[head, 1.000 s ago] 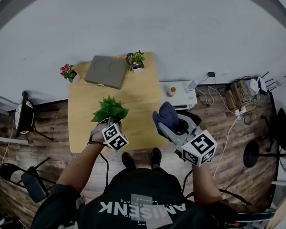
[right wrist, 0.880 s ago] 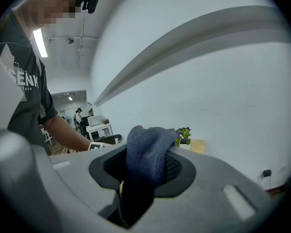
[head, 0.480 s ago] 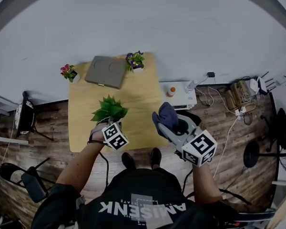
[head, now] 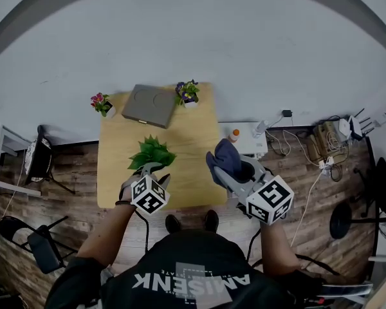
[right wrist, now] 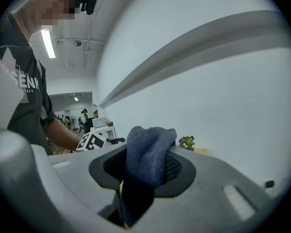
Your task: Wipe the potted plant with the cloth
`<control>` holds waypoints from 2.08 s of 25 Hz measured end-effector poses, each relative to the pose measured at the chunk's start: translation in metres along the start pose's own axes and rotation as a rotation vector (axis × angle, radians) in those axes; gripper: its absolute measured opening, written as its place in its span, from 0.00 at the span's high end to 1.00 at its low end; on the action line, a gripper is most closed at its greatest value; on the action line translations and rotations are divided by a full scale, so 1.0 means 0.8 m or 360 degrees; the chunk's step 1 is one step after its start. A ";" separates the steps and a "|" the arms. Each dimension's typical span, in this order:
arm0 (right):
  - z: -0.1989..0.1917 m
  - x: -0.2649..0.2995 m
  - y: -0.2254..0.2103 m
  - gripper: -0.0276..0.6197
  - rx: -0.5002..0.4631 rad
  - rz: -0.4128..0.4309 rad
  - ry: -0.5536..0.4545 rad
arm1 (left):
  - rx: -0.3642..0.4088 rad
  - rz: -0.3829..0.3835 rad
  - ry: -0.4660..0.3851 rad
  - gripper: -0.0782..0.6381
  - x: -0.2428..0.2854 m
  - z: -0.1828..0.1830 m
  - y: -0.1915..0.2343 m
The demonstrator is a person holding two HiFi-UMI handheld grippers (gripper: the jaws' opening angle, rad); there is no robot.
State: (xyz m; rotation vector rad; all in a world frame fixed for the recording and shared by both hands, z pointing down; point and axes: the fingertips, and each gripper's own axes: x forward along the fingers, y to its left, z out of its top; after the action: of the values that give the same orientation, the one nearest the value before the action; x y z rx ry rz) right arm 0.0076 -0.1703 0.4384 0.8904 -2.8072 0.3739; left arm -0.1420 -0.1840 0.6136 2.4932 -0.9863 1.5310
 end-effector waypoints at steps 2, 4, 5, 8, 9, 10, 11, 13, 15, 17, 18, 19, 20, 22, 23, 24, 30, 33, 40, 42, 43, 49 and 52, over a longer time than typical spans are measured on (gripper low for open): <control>0.010 0.001 0.001 0.76 -0.0023 0.0024 -0.0022 | -0.0142 0.0015 -0.0129 0.69 -0.026 0.022 0.007; 0.022 0.003 0.002 0.76 -0.0039 0.0049 -0.0047 | -0.0235 0.0066 -0.0248 0.69 -0.056 0.044 0.018; 0.030 0.003 0.003 0.76 -0.0046 0.0061 -0.0062 | -0.0269 0.0099 -0.0301 0.69 -0.072 0.053 0.023; 0.055 0.005 0.006 0.76 -0.0094 0.0097 -0.0107 | -0.0419 0.0193 -0.0487 0.69 -0.119 0.077 0.040; 0.063 0.006 0.006 0.76 -0.0113 0.0102 -0.0117 | -0.0488 0.0240 -0.0567 0.69 -0.137 0.084 0.049; 0.072 0.006 0.005 0.76 -0.0129 0.0101 -0.0124 | -0.0558 0.0301 -0.0653 0.69 -0.156 0.091 0.059; 0.079 0.006 0.005 0.76 -0.0143 0.0098 -0.0130 | -0.0626 0.0365 -0.0729 0.72 -0.174 0.095 0.069; 0.095 0.005 0.010 0.76 -0.0170 0.0113 -0.0154 | -0.0731 0.0450 -0.0834 0.76 -0.207 0.098 0.082; 0.110 0.006 0.017 0.76 -0.0174 0.0143 -0.0195 | -0.0780 0.0491 -0.0906 0.76 -0.234 0.099 0.089; 0.124 0.008 0.022 0.76 -0.0174 0.0163 -0.0225 | -0.0817 0.0543 -0.0964 0.76 -0.258 0.097 0.096; 0.130 0.008 0.025 0.76 -0.0178 0.0171 -0.0234 | -0.0853 0.0574 -0.0997 0.76 -0.271 0.095 0.100; 0.135 0.008 0.028 0.76 -0.0185 0.0178 -0.0241 | -0.0905 0.0609 -0.1029 0.77 -0.283 0.090 0.105; 0.140 0.008 0.031 0.76 -0.0194 0.0184 -0.0247 | -0.0962 0.0647 -0.1053 0.83 -0.294 0.084 0.110; 0.151 0.008 0.034 0.76 -0.0216 0.0179 -0.0264 | -0.1061 0.0720 -0.1091 0.84 -0.318 0.072 0.124; 0.158 0.009 0.034 0.76 -0.0224 0.0169 -0.0273 | -0.1098 0.0748 -0.1119 0.87 -0.332 0.069 0.131; 0.165 0.012 0.034 0.76 -0.0230 0.0158 -0.0281 | -0.1128 0.0764 -0.1153 0.88 -0.345 0.066 0.138; 0.180 0.028 0.042 0.76 -0.0293 0.0045 -0.0290 | -0.1254 0.0772 -0.1296 0.89 -0.393 0.066 0.153; 0.183 0.037 0.039 0.76 -0.0241 0.0004 -0.0294 | -0.1207 0.0872 -0.1274 0.89 -0.406 0.064 0.162; 0.181 0.053 0.038 0.76 -0.0206 -0.0002 -0.0261 | -0.1190 0.0965 -0.1202 0.89 -0.417 0.051 0.170; 0.180 0.055 0.037 0.76 -0.0208 -0.0010 -0.0249 | -0.1198 0.0931 -0.1178 0.89 -0.411 0.049 0.170; 0.180 0.057 0.037 0.76 -0.0204 -0.0006 -0.0248 | -0.1203 0.0915 -0.1169 0.89 -0.409 0.048 0.170; 0.183 0.064 0.037 0.76 -0.0194 0.0005 -0.0248 | -0.1157 0.0897 -0.1142 0.89 -0.404 0.051 0.172; 0.183 0.065 0.038 0.76 -0.0192 0.0001 -0.0249 | -0.1145 0.0895 -0.1134 0.89 -0.402 0.053 0.171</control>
State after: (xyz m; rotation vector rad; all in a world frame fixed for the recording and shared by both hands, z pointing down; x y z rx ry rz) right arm -0.0647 -0.2166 0.3054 0.9298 -2.9341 0.1384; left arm -0.2809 -0.1512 0.2918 2.2686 -1.9982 0.1270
